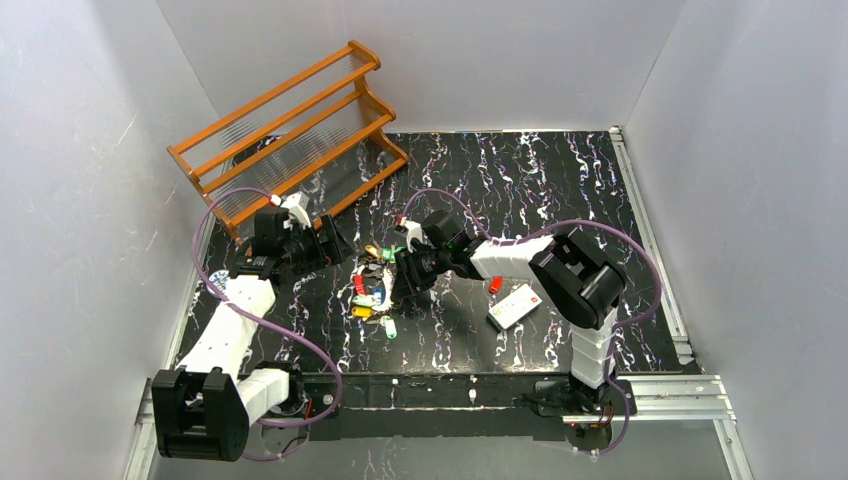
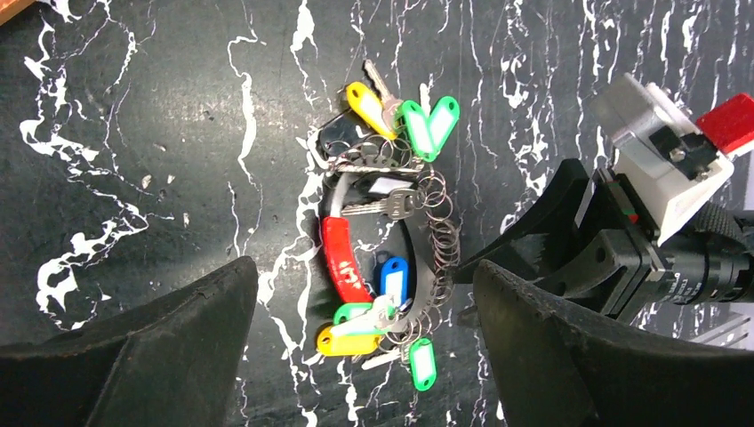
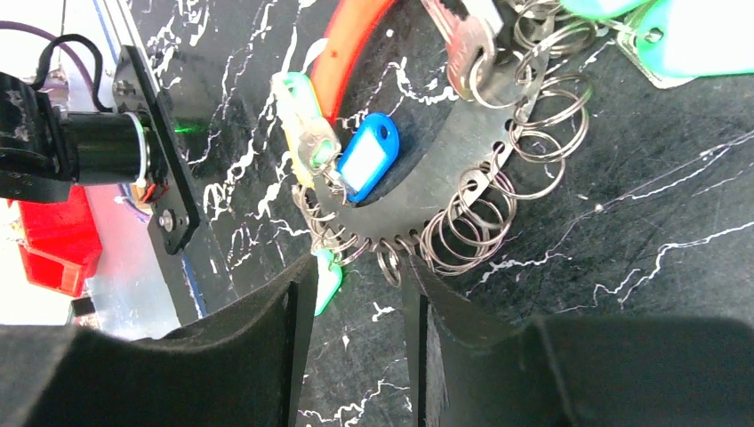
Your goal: Put the keys on the keyring
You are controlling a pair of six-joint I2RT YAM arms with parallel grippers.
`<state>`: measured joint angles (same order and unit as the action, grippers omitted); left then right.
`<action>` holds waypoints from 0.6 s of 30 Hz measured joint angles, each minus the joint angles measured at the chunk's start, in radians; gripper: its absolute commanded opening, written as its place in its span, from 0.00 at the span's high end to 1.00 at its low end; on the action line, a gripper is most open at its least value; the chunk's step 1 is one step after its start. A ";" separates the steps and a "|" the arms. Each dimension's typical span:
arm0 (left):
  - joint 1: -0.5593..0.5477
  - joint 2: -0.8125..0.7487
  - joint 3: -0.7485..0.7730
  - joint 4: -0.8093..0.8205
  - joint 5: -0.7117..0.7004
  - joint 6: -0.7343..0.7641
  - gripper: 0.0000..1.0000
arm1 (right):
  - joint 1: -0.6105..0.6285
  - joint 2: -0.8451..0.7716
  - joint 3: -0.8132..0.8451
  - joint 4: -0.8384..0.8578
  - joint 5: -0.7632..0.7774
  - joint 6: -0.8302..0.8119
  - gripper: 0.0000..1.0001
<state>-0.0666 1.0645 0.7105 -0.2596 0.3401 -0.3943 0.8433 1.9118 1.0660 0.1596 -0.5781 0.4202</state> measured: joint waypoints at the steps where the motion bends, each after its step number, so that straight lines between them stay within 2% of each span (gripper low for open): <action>1: 0.000 0.000 0.000 -0.009 -0.003 0.008 0.12 | 0.002 0.008 0.003 0.000 0.001 0.001 0.52; 9: 0.000 0.000 0.000 -0.041 -0.007 0.043 0.12 | 0.005 0.036 0.026 -0.009 0.014 0.005 0.52; 15: 0.000 0.000 0.000 -0.041 -0.007 0.047 0.12 | 0.009 0.047 0.032 -0.024 0.007 -0.008 0.63; 18: 0.000 0.000 0.000 -0.041 -0.007 0.047 0.12 | 0.009 0.033 0.027 -0.023 0.005 -0.016 0.65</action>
<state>-0.0666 1.0641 0.7109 -0.3004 0.3332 -0.3473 0.8520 1.9446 1.0927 0.1368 -0.5732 0.4042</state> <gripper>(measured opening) 0.880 0.368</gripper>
